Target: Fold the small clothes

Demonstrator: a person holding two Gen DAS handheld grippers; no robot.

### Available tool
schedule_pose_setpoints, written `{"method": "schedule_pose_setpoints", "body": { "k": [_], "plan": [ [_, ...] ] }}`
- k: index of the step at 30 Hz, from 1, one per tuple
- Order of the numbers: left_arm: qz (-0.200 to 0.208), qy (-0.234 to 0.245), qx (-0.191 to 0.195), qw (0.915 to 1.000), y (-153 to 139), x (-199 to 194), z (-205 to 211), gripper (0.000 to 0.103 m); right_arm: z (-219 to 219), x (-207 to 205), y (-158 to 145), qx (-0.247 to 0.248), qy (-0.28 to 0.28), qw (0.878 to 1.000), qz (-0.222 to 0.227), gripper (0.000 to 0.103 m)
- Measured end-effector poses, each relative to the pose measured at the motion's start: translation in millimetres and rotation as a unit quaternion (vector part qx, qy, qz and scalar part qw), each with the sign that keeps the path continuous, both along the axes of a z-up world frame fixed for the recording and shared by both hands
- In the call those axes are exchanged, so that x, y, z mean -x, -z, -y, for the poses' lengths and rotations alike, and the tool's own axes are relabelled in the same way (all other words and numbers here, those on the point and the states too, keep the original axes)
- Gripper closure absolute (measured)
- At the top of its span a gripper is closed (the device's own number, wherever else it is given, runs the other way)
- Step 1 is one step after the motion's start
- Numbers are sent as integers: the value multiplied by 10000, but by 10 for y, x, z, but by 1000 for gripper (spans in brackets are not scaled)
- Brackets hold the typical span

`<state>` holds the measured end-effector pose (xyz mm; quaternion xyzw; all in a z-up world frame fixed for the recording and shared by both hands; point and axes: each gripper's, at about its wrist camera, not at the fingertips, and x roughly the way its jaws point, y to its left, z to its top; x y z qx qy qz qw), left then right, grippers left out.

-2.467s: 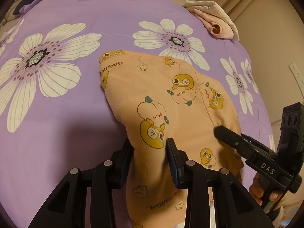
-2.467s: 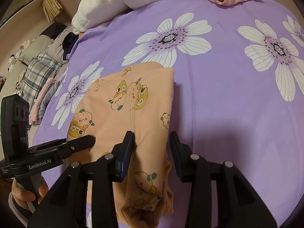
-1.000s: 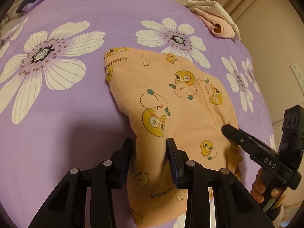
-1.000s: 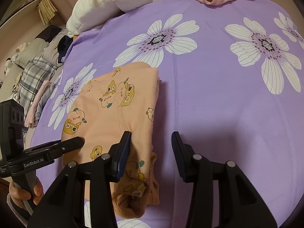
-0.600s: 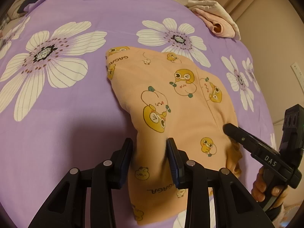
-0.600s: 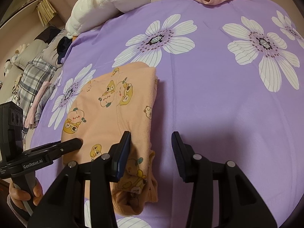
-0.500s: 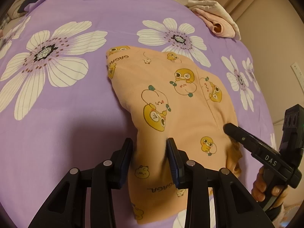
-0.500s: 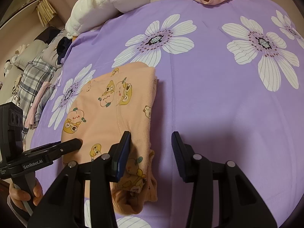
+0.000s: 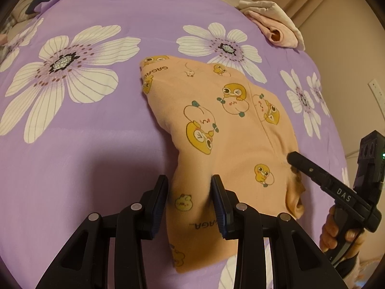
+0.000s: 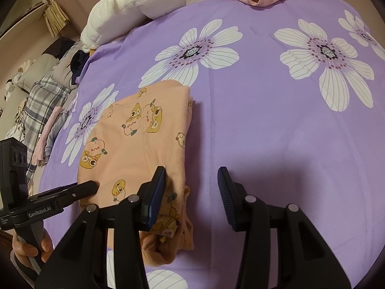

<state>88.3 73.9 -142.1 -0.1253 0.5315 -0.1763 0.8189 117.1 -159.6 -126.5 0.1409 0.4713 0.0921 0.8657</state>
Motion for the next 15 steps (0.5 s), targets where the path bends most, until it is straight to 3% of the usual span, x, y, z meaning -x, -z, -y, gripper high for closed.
{"method": "schedule_pose_setpoints", "body": {
  "k": [3, 8, 12, 15],
  "plan": [
    [-14, -37, -13, 10000, -30, 63, -47, 69, 42, 26, -22, 37, 84, 10000, 16, 56],
    [126, -141, -289, 9994, -131, 186, -113, 53, 138, 80, -115, 264, 267, 9992, 111, 52],
    [229, -88, -414, 9988, -193, 267, -153, 50, 240, 105, -218, 109, 258, 9993, 262, 37],
    [327, -52, -471, 9983, -236, 304, -155, 40, 231, 88, -299, 112, 214, 9989, 403, 35]
  ]
}}
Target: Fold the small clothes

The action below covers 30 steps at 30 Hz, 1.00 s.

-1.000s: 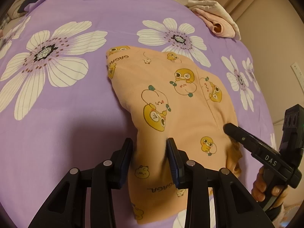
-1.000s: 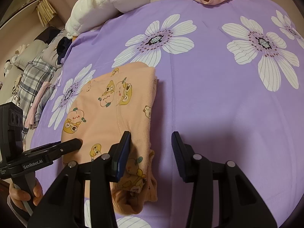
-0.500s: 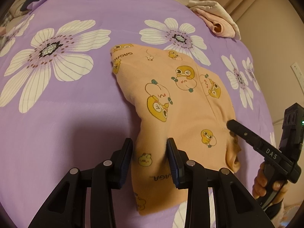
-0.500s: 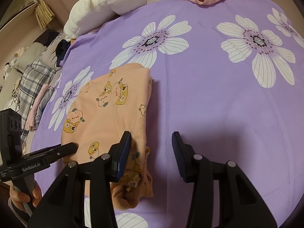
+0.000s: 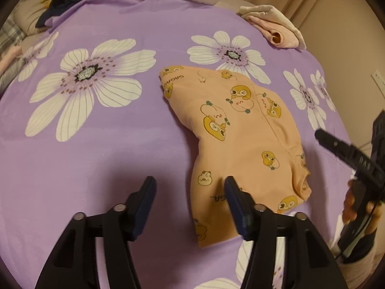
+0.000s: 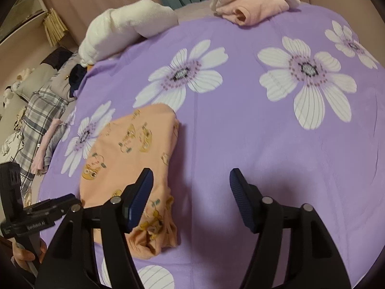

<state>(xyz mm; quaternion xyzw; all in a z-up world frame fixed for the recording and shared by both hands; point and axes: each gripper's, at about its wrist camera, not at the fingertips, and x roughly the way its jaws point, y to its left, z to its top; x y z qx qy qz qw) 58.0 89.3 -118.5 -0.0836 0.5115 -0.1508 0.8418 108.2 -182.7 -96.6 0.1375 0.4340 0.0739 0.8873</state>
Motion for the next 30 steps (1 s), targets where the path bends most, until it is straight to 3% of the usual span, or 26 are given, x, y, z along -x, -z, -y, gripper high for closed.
{"method": "schedule_pose_setpoints", "body": {
  "k": [6, 9, 11, 13, 14, 16, 21, 23, 26, 30],
  "plan": [
    [285, 175, 171, 9993, -148, -17, 102, 36, -209, -160, -246, 292, -362, 9979, 446, 30],
    [537, 491, 478, 9962, -260, -7, 225, 36, -355, -332, -313, 273, -693, 9959, 506, 31],
    [689, 663, 654, 9933, -324, 11, 304, 36, -431, -464, -327, 185, -910, 9942, 552, 37],
    [726, 773, 746, 9916, -342, -16, 377, 36, -502, -632, -289, 127, -1033, 9937, 405, 60],
    [712, 807, 795, 9910, -335, -50, 407, 36, -532, -729, -246, 115, -1083, 9937, 265, 66],
    [682, 852, 865, 9903, -299, -118, 452, 47, -603, -915, -131, 40, -1210, 9926, -5, 82],
    [362, 520, 905, 9939, -13, -379, 399, 52, -754, -1157, 181, 86, -1400, 9885, -570, 86],
    [173, 306, 825, 9960, 125, -441, 324, 69, -789, -1221, 301, 265, -1386, 9872, -739, 87],
    [-55, 249, 1140, 9932, 258, -483, 206, 72, -795, -1309, 434, 354, -1361, 9859, -904, 92],
    [-92, 268, 1190, 9925, 238, -463, 199, 72, -750, -1367, 485, 276, -1257, 9877, -887, 95]
  ]
}}
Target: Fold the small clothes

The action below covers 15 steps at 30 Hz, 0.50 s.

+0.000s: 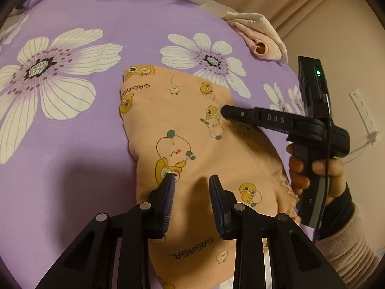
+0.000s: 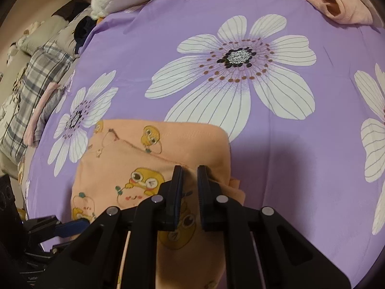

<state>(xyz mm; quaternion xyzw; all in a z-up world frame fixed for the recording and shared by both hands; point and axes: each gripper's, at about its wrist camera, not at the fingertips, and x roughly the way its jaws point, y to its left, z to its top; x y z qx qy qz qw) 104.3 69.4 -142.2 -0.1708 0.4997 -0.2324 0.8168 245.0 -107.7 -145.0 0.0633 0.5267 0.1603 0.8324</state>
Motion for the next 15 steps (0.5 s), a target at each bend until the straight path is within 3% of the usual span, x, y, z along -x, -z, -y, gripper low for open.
{"method": "schedule_pose_setpoints", "body": {
  "k": [3, 4, 9, 15],
  "plan": [
    [56, 59, 87, 9999, -103, 43, 6, 72, 83, 25, -60, -231, 210, 9995, 3, 93],
    [143, 85, 104, 9998, -161, 50, 6, 72, 87, 97, -134, -207, 183, 9995, 143, 88],
    [448, 36, 30, 9990, -299, -163, -5, 72, 114, 563, -423, -396, -285, 9968, 627, 85],
    [161, -236, -161, 9995, -43, -573, -47, 72, 132, 1092, -352, -359, -694, 9950, 618, 88]
  ]
}}
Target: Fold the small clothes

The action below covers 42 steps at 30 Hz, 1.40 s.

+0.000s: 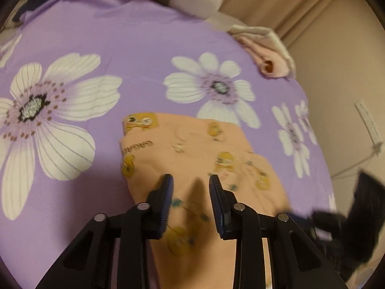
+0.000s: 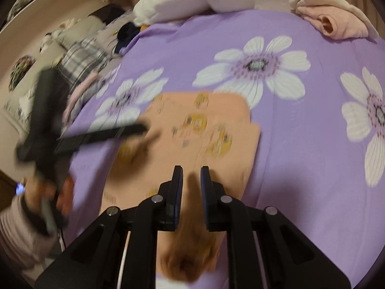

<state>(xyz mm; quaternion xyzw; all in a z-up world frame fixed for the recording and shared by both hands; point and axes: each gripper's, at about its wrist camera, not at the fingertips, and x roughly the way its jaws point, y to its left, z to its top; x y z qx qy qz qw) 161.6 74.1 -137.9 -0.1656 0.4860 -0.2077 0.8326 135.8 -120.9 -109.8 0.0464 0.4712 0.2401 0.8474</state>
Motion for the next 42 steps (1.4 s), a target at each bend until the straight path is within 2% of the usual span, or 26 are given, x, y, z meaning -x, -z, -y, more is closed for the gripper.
{"method": "schedule_pose_setpoints", "body": {
  "k": [1, 4, 8, 12, 15, 20, 28, 35, 39, 42],
  "plan": [
    [-58, -47, -123, 9999, 73, -39, 2, 72, -1, 54, 63, 84, -35, 9999, -54, 89],
    [-57, -124, -57, 9999, 165, -85, -53, 74, 57, 220, 246, 343, -25, 9992, -195, 94],
    [-136, -263, 76, 9995, 158, -125, -145, 75, 171, 316, 335, 207, 107, 9995, -208, 96],
    [-5, -201, -67, 9998, 15, 28, -142, 75, 154, 379, 281, 275, 172, 9993, -180, 95],
    [284, -14, -401, 9988, -136, 273, -101, 75, 151, 431, 191, 201, 187, 9996, -86, 88],
    [304, 47, -814, 9962, -194, 593, -80, 75, 126, 485, 72, 148, 302, 9993, 144, 87],
    [453, 240, -1079, 9928, -225, 1031, 56, 75, 90, 516, 111, 191, 562, 9981, 168, 88],
    [337, 327, -1292, 9905, -101, 1146, 154, 75, 96, 536, 275, 336, 733, 9967, -59, 91],
    [311, 306, -1352, 9899, -116, 1224, 160, 75, 100, 585, 238, 354, 764, 9964, -63, 91],
    [231, 254, -1319, 9907, -109, 1280, 125, 74, 134, 644, 151, 245, 771, 9967, 4, 86]
  ]
}}
